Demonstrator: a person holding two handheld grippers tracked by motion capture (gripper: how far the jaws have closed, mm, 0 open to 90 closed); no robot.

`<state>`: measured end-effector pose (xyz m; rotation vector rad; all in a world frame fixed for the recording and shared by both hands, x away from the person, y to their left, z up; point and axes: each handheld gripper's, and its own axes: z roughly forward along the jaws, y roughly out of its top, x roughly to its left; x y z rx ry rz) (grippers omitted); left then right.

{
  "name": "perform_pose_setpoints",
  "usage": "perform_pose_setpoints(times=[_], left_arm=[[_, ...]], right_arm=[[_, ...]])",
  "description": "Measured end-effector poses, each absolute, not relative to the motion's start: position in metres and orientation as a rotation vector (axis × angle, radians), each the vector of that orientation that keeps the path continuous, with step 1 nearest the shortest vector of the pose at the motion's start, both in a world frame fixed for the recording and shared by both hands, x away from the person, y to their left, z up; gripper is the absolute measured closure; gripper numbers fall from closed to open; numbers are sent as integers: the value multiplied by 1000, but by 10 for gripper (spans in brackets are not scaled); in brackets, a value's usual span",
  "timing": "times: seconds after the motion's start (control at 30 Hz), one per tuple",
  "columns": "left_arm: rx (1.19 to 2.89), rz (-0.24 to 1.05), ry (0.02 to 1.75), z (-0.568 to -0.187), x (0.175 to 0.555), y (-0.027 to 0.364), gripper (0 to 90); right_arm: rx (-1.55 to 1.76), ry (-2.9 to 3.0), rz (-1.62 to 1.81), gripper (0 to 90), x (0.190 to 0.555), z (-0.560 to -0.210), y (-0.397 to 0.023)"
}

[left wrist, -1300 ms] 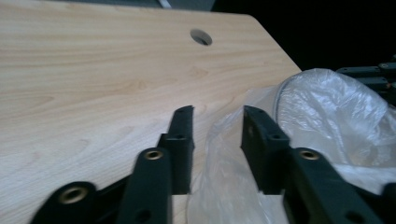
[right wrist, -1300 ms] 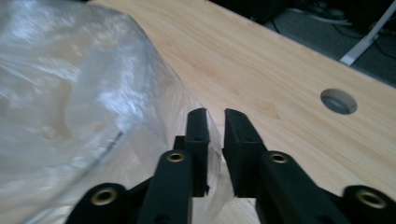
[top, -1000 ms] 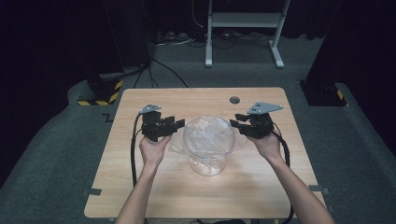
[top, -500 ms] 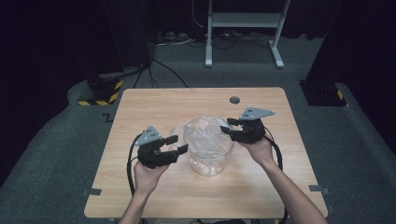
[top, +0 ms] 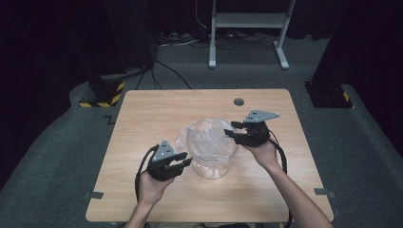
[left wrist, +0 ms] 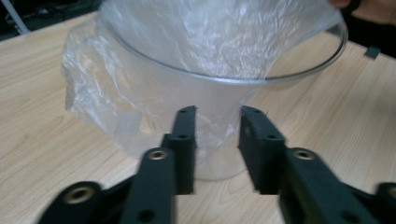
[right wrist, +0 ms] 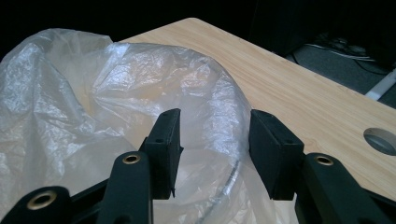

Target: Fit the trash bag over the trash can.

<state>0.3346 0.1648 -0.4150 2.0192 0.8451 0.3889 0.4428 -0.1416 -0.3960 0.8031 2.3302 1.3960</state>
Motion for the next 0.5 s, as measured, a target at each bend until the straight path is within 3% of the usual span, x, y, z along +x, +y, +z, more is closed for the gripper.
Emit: perform_pose_setpoints(times=[0.2,0.5], left_arm=[[2091,397,812,-418,336,162,897],[2176,320,815,-439,339,161,900]], right_arm=[[804,2335,1392,544,443,-396,-142],[809,2344,1381,544,444,-397,-142]])
